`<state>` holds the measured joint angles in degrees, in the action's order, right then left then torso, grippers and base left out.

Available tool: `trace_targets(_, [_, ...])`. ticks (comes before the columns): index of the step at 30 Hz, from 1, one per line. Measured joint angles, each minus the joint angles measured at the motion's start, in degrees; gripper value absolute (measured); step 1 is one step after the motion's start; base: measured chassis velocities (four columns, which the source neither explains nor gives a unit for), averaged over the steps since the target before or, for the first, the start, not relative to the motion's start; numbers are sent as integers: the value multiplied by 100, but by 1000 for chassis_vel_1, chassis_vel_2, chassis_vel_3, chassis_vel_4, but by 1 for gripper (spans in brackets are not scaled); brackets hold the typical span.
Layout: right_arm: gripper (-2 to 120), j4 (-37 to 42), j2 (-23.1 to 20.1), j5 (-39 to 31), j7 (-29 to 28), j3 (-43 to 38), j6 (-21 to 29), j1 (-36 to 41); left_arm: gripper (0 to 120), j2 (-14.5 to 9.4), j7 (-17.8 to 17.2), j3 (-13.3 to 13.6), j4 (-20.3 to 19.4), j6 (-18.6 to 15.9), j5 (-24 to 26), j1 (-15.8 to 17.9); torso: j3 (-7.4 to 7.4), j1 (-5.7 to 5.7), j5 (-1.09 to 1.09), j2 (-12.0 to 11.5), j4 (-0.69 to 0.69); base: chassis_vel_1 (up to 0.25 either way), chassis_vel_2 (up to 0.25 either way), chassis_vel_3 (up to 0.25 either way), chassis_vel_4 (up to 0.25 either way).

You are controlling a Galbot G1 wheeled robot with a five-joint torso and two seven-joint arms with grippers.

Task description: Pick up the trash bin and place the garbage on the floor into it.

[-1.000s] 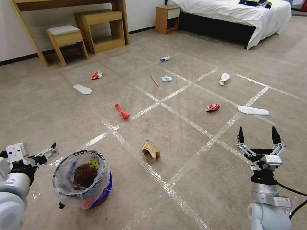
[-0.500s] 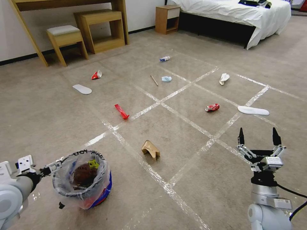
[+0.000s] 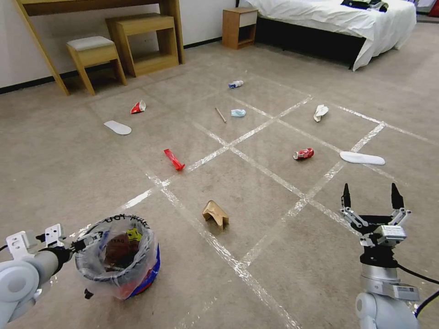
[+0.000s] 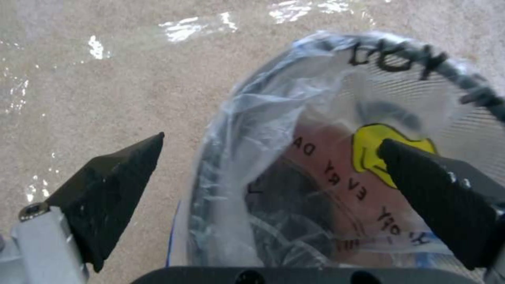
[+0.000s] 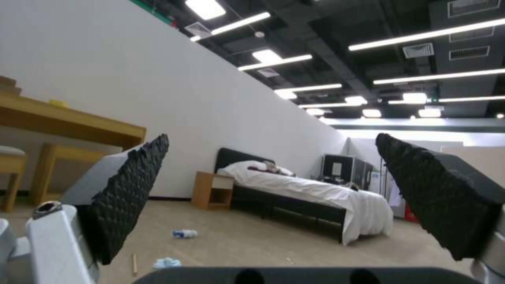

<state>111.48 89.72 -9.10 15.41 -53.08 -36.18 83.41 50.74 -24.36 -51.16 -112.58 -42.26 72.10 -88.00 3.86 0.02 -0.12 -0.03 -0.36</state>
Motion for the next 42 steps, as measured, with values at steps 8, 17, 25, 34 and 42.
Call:
trace_targets(8, [100, 29, -9, -37, 2, -25, 0, 4, 100, 0, 292, 89, 411, 5, -132, 101, 0, 0, 1, 0, 0, 0, 0, 0, 0])
trace_targets(17, [100, 51, -14, -44, 1, -33, 13, 9, 100, 13, 359, 166, 765, 9, -190, 170, 0, 0, 1, 0, 1, 0, 0, 0, 0])
trace_targets(25, [100, 73, -12, -46, -2, -29, 22, 12, 100, 49, 345, 274, 1003, 48, -198, 239, -1, 0, 8, 1, 2, 0, 0, 0, 0])
trace_targets(34, [100, 86, -30, -69, -21, -31, 23, 15, 88, 108, 114, 472, 1083, 62, -145, 302, -4, 0, 16, 6, 4, 0, 0, 0, 0])
trace_targets(42, [100, 85, -66, -113, -62, -31, 23, 16, 59, 157, -16, 520, 1028, 65, -120, 281, -2, -1, 8, 6, 1, 0, 0, 0, 0])
